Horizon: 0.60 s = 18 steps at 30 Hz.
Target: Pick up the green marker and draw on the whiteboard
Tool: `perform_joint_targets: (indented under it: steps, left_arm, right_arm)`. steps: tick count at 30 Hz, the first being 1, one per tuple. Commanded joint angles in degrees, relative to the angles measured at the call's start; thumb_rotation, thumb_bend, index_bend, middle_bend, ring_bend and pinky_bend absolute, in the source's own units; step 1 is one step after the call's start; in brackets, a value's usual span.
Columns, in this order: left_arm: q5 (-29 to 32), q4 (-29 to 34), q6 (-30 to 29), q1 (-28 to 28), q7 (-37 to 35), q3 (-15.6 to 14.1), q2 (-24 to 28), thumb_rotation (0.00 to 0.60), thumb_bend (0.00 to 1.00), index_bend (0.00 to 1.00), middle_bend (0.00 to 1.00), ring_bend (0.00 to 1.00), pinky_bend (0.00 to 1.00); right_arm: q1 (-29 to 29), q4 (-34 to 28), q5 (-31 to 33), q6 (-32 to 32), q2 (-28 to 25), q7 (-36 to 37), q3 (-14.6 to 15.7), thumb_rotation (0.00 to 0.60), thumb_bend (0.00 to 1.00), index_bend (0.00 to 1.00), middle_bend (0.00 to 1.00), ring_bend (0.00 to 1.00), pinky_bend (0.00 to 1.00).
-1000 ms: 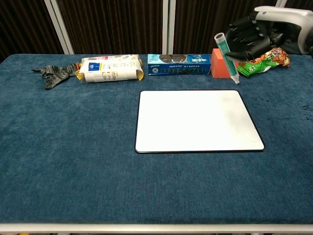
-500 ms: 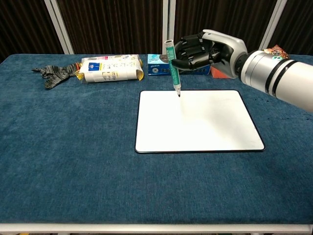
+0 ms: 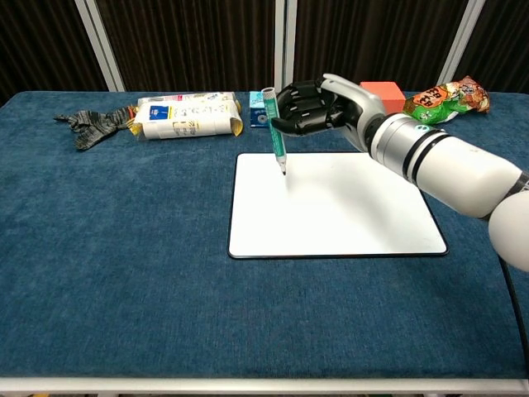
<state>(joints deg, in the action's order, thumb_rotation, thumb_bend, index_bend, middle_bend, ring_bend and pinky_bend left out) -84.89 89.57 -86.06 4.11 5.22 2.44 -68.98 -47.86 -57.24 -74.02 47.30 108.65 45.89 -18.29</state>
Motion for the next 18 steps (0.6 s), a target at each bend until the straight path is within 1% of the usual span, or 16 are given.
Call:
perform_joint_targets:
  steps: [1,8,18]
  left_arm:
    - [0.06,-0.36,0.13,0.02,-0.29,-0.04,-0.1,0.6,0.0,0.12,0.12,0.0,0.0]
    - [0.47,-1.56,0.02,-0.34,-1.67,-0.08,-0.64,0.6,0.0,0.12,0.12,0.0,0.0]
    - [0.64,-3.72,0.49,-0.38,-3.53,-0.19,-1.61,0.6,0.0,0.12,0.12,0.0,0.0]
  right_arm:
    - [-1.13,4.14,0.36,-0.04,3.32,0.76,-0.38,0.6,0.44,0.72,0.56,0.36,0.3]
    - [-2.73,10.09,-0.07,-0.19,7.18,2.08,-0.84,0.6,0.44,0.72,0.56,0.36,0.3]
    - [-3.77,14.62,-0.52,-0.49,10.38,3.67,-0.93,0.6,0.44,0.72,0.56,0.36,0.3]
